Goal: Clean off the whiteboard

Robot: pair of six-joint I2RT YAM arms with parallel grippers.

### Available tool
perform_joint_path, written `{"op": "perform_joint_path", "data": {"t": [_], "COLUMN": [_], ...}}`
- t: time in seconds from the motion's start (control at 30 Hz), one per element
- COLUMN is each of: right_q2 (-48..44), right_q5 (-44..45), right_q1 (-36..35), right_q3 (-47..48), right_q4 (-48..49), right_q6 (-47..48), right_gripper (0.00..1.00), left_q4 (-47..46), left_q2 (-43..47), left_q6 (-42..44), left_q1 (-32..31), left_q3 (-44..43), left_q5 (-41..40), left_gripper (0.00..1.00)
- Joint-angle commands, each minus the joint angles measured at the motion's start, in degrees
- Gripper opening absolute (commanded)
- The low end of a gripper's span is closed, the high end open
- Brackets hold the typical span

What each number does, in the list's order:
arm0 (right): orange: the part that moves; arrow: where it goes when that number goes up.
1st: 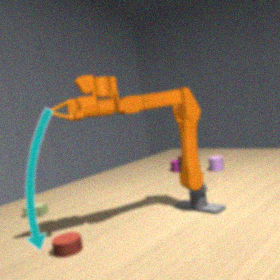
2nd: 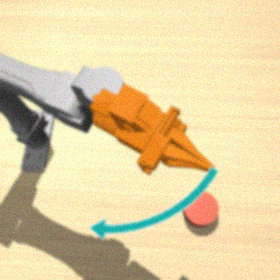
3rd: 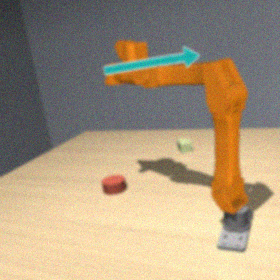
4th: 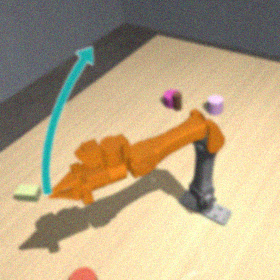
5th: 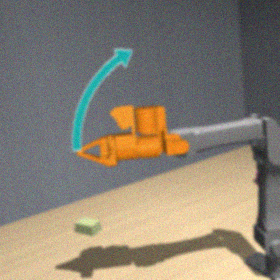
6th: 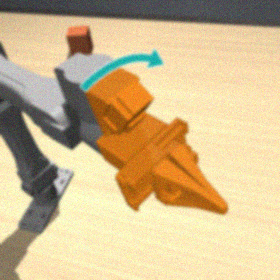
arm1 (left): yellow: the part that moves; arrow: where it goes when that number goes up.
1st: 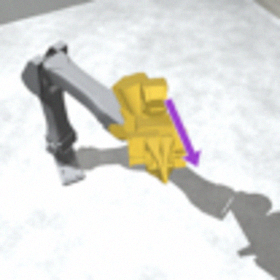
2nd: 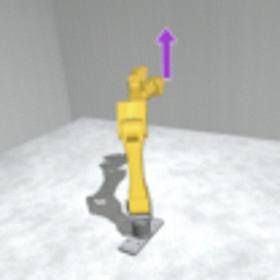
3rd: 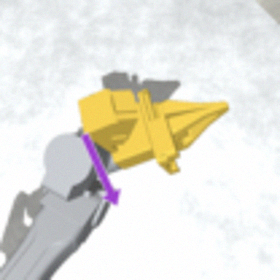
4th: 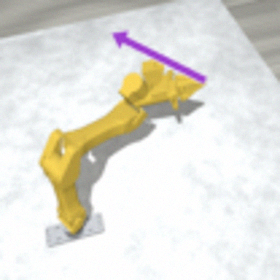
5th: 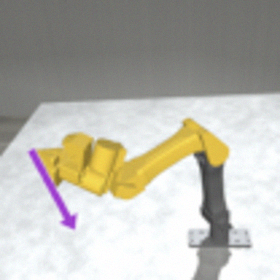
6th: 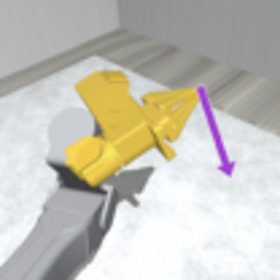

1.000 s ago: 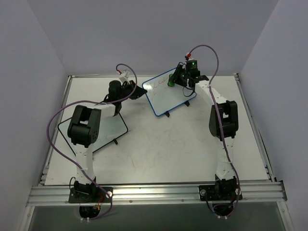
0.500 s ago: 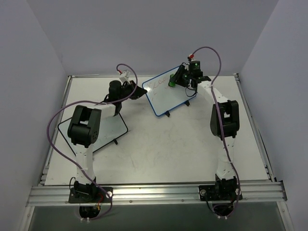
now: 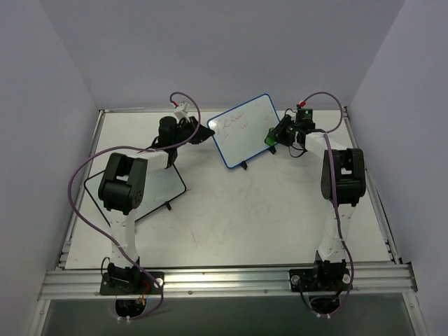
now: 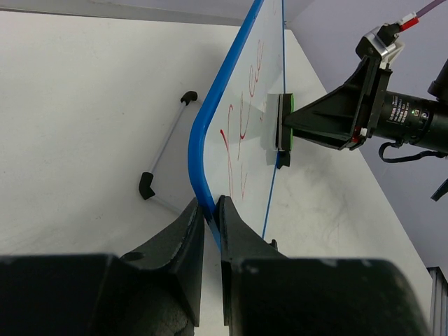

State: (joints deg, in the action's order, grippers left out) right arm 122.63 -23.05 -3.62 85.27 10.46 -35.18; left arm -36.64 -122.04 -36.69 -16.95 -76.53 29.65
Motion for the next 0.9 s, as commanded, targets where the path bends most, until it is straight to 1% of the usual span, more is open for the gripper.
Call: {"op": "perform_joint_path", "data": {"t": [0.0, 0.37, 0.6, 0.87], "right_q2": [0.8, 8.4, 11.0, 13.7], "right_q5": [-0.5, -0.8, -2.4, -2.2], "right_q1": [-1.0, -4.6, -7.3, -7.5], "right_q3": [3.8, 22.6, 29.6, 37.1], "right_q4": [-1.5, -9.0, -9.0, -10.3], "right_q6": [0.4, 2.2, 2.5, 1.7], "right_gripper": [0.00, 0.00, 0.00, 0.00], "left_q4": [3.3, 6.8, 9.7, 11.3], "left_q2": [0.4, 0.8, 1.3, 1.9], "left_q6": [4.4, 7.6, 10.9, 12.5], "left_q1": [-1.7, -2.3, -3.2, -3.6], "left_q3": [-0.2, -1.5, -2.0, -2.0], "left_q5": [0.0, -1.0, -2.5, -3.7], "left_gripper": [0.02, 0.02, 0.02, 0.02]}}
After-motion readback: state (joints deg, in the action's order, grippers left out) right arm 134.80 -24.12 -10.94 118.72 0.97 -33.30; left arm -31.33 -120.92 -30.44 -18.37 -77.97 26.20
